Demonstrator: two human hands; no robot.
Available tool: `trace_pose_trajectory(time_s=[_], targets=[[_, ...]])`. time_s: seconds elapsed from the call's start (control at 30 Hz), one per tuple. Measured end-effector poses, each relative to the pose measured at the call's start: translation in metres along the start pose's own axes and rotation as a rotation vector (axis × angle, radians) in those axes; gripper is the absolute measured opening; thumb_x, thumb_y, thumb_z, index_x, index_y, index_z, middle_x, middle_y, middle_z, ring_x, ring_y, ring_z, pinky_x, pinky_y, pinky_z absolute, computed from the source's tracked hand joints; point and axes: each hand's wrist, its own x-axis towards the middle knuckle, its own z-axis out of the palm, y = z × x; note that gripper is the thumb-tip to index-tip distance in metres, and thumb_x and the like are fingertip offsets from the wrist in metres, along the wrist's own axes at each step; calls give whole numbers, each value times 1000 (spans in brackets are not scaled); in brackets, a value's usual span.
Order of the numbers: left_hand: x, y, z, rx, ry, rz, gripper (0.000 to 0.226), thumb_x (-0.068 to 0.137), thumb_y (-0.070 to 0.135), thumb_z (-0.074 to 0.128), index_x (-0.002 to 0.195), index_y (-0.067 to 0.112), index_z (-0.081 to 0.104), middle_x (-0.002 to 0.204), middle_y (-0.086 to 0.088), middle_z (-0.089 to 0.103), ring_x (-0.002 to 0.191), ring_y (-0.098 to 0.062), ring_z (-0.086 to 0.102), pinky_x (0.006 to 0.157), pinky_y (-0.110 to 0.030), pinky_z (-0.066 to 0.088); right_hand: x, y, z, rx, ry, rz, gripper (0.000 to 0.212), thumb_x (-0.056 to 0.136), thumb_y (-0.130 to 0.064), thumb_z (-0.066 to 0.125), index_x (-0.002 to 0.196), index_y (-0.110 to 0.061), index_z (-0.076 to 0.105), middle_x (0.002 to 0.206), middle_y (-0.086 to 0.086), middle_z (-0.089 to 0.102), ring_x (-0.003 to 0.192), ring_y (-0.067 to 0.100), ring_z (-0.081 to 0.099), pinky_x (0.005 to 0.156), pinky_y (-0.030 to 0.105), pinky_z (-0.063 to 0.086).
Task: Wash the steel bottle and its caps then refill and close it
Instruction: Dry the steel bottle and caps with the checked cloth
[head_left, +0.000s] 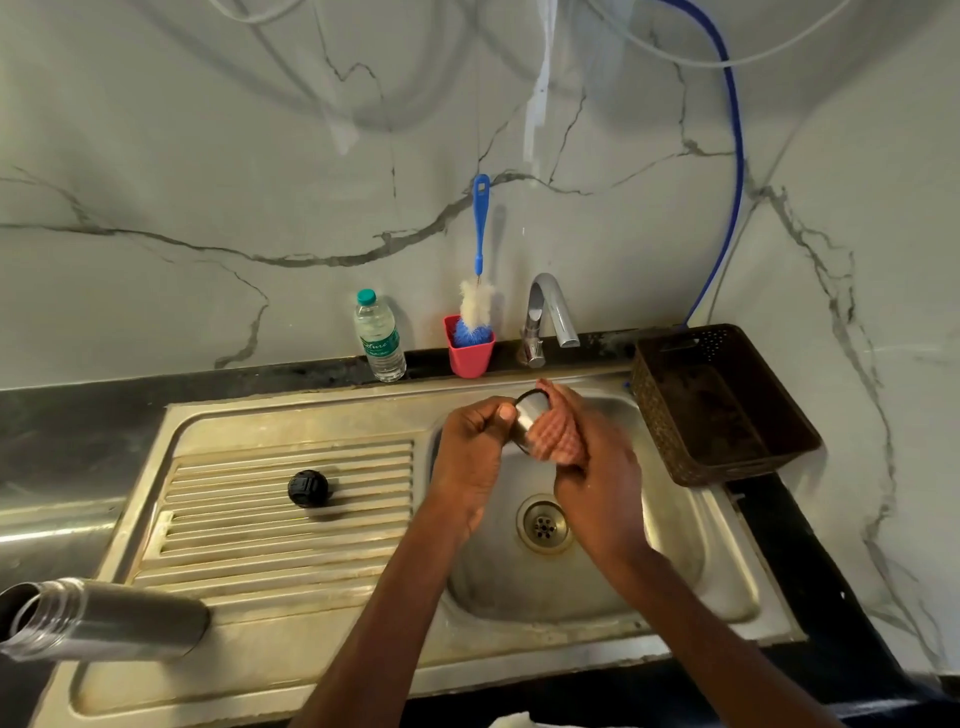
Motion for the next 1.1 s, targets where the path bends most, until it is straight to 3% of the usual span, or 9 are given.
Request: trace_pose_trajectory(time_s=[0.13,0.3,0.4,0.47,0.57,0.63,0.8,0.97,1.1], targets=[[-5,0,1,61,-25,56,33,105,-1,50,93,7,78,85,-4,78,83,-17,72,78,-30,60,4,7,-1,-253,-19,-314,92,72,4,68,153,-32,46,153,-18,48,117,21,49,70,27,52],[0,-3,-2,74,28,127,28,103,-5,53,93,4,78,86,-6,78,84,-10,69,84,-30,56,16,0,5,353,-71,245,54,84,8,63,119,-32,72,91,-11,74,82,14,69,58,16,50],[0,0,-1,82,-25,190,28,102,-9,50,92,-2,75,83,-11,74,79,-14,66,76,-26,54,12,0,4,178,-4,-38,80,77,6,65,146,-32,56,140,-19,60,109,15,58,77,24,52],[1,-5,-4,34,-20,210,26,104,-1,50,96,-1,76,88,-17,74,83,-25,67,79,-38,56,24,0,6,155,11,-165,74,80,-1,62,148,-29,55,148,-18,54,115,14,52,81,21,50],[2,-15,-9,-48,40,171,25,104,12,55,99,4,78,93,-15,77,90,-24,70,86,-42,57,25,0,11,467,-128,251,38,95,-5,60,124,-26,72,104,-5,77,90,12,72,71,25,58],[2,-13,-7,-103,52,129,26,107,8,53,103,8,79,99,-12,79,96,-24,73,89,-40,59,25,-6,13,564,-108,381,42,91,3,60,113,-29,74,90,-1,77,84,20,75,68,37,63],[5,-8,-9,-59,-122,142,22,103,-5,53,110,-2,73,106,-23,75,104,-34,69,99,-46,53,9,-4,7,174,105,-182,86,65,9,60,145,-22,55,139,-8,63,122,7,56,90,43,54],[3,-5,-18,-147,-361,-26,35,98,-12,52,128,-3,69,119,-19,75,118,-35,69,107,-43,55,11,17,2,-178,-37,-235,95,64,3,76,148,-34,52,151,-15,49,118,22,50,76,42,57],[3,-7,-19,-467,-311,-310,28,103,10,57,125,-3,69,110,-19,72,104,-29,67,103,-46,53,11,22,-6,-341,-27,-477,82,62,-13,91,138,-25,63,143,-5,56,116,27,52,76,38,58]])
